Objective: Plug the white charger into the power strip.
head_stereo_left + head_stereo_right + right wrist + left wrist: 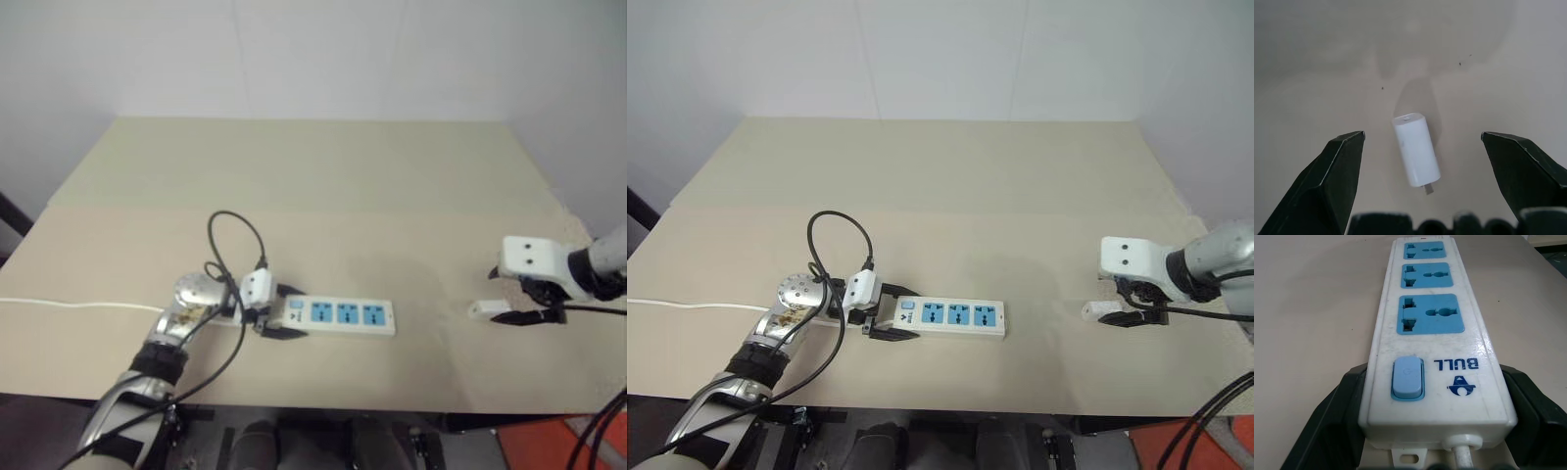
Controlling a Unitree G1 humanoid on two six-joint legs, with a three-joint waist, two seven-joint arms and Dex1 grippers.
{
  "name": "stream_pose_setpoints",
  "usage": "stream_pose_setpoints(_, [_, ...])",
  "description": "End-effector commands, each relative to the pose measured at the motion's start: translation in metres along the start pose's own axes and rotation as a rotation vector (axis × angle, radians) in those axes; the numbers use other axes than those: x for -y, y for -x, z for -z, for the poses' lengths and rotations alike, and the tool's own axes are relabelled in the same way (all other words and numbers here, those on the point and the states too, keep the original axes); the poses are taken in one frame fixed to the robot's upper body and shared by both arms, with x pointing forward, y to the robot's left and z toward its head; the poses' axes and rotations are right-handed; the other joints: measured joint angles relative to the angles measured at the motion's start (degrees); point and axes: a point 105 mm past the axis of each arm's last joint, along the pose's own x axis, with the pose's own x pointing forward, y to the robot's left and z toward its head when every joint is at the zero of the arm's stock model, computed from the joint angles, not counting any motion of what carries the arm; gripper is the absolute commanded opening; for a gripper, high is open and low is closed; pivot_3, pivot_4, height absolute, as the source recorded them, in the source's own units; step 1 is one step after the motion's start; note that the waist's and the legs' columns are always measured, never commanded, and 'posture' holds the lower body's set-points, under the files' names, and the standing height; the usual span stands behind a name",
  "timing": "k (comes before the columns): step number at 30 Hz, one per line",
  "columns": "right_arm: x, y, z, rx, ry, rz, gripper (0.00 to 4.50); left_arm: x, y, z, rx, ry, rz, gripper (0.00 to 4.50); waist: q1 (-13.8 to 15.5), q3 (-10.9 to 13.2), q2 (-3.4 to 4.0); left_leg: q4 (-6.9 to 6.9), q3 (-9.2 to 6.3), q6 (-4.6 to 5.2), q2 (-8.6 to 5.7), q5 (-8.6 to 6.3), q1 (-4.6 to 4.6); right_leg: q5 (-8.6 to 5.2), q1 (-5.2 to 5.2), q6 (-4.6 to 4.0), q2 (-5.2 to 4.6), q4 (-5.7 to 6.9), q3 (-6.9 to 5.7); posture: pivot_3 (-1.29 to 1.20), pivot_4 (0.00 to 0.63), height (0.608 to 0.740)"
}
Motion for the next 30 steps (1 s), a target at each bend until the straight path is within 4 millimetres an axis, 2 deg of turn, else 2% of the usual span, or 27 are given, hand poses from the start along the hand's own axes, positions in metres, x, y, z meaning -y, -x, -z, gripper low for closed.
stream_pose_setpoints(1, [0.005, 0.001, 0.001, -0.041, 0.065, -0.015, 4.50, 0.002, -0.001, 0.003, -0.034, -0.009, 0.003, 3.31, 0.01, -0.01, 0.02, 0.01, 0.00, 0.00, 0.00, 0.00, 0.00, 0.05, -0.01, -0.08, 0.00, 0.01, 0.00, 0.00, 0.150, 0.740])
stream_pose_setpoints(11, [0.004, -0.026, 0.010, -0.097, 0.111, -0.082, 4.50, 0.004, 0.000, 0.005, -0.044, -0.009, -0.015, 3.31, -0.06, -0.02, 0.04, 0.05, 0.00, 0.00, 0.00, 0.00, 0.03, 0.11, 0.02, -0.18, 0.01, 0.05, 0.00, 0.00, 0.150, 0.740])
stream_pose_setpoints(19, [0.005, -0.039, 0.007, -0.101, 0.121, -0.089, 4.50, 0.004, 0.001, 0.006, -0.052, -0.007, -0.019, 3.31, -0.03, -0.03, 0.06, 0.10, -0.01, 0.00, 0.00, 0.00, 0.03, 0.11, 0.04, -0.19, 0.01, 0.09, 0.00, 0.00, 0.150, 0.740])
stream_pose_setpoints(23, [0.003, -0.043, 0.005, -0.104, 0.132, -0.096, 3.64, 0.004, 0.001, 0.006, -0.056, -0.007, -0.019, 3.31, -0.09, -0.04, 0.06, 0.12, -0.01, 0.00, 0.00, 0.00, 0.03, 0.11, 0.05, -0.19, 0.01, 0.09, 0.00, 0.00, 0.150, 0.740])
stream_pose_setpoints(30, [0.001, -0.045, 0.005, -0.118, 0.154, -0.102, 1.25, 0.002, 0.001, 0.007, -0.062, -0.010, -0.026, 3.31, -0.12, -0.04, 0.07, 0.22, 0.00, 0.01, 0.00, 0.00, 0.09, 0.12, 0.13, -0.19, 0.01, 0.14, 0.00, 0.00, 0.150, 0.740])
